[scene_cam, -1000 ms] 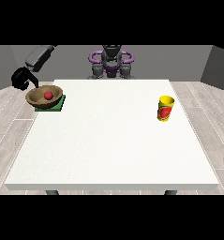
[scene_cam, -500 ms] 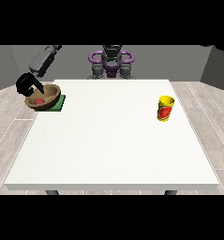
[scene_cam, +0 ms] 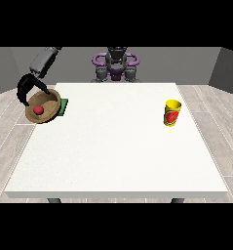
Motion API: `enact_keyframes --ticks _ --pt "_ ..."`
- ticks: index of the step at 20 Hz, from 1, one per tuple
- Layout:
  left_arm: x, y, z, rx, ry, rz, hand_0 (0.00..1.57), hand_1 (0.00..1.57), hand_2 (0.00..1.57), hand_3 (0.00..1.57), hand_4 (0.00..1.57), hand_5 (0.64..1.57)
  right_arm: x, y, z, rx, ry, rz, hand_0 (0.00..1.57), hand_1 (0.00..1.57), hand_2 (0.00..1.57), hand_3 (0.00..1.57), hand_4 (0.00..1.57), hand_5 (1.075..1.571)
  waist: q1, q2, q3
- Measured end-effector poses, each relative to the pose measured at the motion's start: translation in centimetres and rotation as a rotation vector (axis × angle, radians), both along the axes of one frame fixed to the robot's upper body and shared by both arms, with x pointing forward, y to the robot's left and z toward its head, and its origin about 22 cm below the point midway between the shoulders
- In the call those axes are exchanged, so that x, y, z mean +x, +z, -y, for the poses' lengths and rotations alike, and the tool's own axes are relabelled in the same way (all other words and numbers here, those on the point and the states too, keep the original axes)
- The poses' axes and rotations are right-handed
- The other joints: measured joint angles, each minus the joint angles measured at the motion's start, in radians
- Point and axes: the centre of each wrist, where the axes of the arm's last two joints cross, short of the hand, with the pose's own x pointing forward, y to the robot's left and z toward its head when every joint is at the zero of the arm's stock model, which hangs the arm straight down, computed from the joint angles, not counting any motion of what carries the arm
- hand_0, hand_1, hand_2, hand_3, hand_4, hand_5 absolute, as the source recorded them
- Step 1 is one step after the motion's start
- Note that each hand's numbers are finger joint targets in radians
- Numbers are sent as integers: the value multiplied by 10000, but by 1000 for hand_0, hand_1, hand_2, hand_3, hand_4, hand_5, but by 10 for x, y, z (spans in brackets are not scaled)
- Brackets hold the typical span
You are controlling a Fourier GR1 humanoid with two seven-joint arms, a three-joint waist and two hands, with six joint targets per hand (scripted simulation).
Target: Pick the cup and pour the ball into the bowl, then pick the bowl and place it on the pad
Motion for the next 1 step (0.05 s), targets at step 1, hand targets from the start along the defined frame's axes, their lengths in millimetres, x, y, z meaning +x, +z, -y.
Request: enact_keyframes --ticks 1 --pt "0 -8 1 -22 51 -165 0 0 0 0 1190 1569 0 6 3 -90 108 -158 0 0 0 0 200 1375 -59 -203 -2"
